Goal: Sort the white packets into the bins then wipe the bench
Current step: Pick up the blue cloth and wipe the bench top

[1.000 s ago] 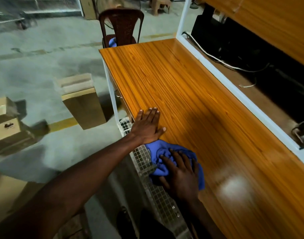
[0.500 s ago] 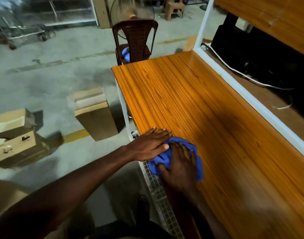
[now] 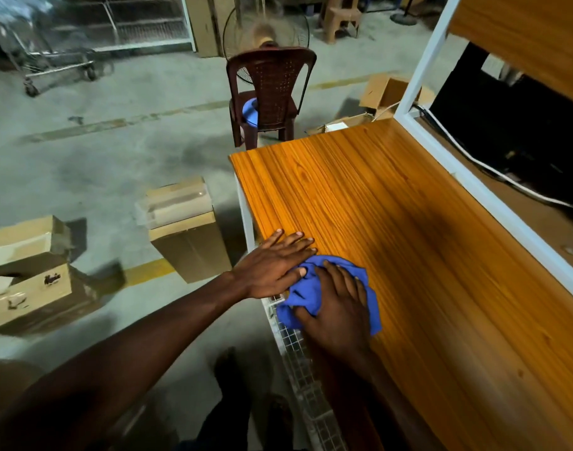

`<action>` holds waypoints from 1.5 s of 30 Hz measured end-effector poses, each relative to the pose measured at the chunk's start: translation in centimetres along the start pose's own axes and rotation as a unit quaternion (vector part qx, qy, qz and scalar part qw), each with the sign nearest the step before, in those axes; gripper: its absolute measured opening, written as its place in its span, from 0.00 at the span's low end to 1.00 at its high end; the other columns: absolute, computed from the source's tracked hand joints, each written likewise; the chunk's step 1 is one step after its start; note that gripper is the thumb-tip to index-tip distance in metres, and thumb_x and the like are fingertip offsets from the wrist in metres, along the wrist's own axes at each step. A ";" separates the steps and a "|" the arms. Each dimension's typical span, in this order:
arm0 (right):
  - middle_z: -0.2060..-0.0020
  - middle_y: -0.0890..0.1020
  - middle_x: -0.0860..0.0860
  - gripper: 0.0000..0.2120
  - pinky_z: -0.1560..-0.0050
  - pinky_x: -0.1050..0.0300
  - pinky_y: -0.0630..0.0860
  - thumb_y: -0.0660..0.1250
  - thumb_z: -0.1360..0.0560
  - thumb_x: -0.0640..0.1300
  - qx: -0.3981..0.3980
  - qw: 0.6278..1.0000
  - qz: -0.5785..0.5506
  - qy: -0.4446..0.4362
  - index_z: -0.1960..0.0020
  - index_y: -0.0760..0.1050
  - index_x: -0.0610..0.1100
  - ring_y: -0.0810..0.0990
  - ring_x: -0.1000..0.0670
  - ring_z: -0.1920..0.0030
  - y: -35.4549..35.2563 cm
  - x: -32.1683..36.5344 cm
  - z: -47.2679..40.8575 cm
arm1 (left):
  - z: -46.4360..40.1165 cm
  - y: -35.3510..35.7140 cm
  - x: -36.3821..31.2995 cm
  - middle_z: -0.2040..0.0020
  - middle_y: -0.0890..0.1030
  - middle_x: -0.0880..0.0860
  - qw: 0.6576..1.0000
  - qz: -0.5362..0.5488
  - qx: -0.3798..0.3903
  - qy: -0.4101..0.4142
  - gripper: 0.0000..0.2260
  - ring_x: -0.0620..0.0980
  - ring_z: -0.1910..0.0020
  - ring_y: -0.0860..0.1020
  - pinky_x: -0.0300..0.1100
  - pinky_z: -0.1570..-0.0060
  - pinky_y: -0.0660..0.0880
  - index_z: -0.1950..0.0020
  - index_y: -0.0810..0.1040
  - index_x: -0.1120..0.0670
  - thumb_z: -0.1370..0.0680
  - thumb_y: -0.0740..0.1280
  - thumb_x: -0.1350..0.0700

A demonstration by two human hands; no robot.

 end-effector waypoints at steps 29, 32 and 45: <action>0.34 0.78 0.44 0.38 0.32 0.34 0.68 0.60 0.33 0.66 0.017 0.997 0.063 -0.043 0.30 0.70 0.46 0.76 0.40 0.34 9.5 12.0 -29.1 | -8.0 -8.3 30.2 0.19 0.56 0.52 0.995 0.005 -0.078 -0.064 0.24 0.50 0.20 0.49 0.54 0.23 0.42 0.20 0.57 0.49 0.16 0.50 0.45; 0.37 0.80 0.43 0.36 0.36 0.33 0.73 0.59 0.33 0.65 0.002 0.996 0.068 -0.063 0.32 0.71 0.45 0.79 0.39 0.38 10.4 13.8 -31.6 | -7.7 -9.3 33.4 0.20 0.59 0.52 0.993 0.003 -0.089 -0.082 0.23 0.50 0.20 0.52 0.53 0.22 0.44 0.21 0.60 0.51 0.16 0.51 0.46; 0.48 0.83 0.46 0.26 0.49 0.48 0.77 0.69 0.29 0.62 0.157 0.951 0.171 -0.203 0.38 0.76 0.46 0.83 0.41 0.50 18.8 25.6 -42.2 | 1.1 -11.7 49.2 0.24 0.68 0.56 0.961 0.033 -0.142 -0.234 0.25 0.55 0.24 0.64 0.53 0.24 0.57 0.24 0.66 0.57 0.17 0.50 0.47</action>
Point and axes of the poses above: each hand's wrist, its own z-axis away from the middle knuckle, its own y-axis out of the palm, x = y × z, the point moved 9 cm from there along -z, towards the middle knuckle
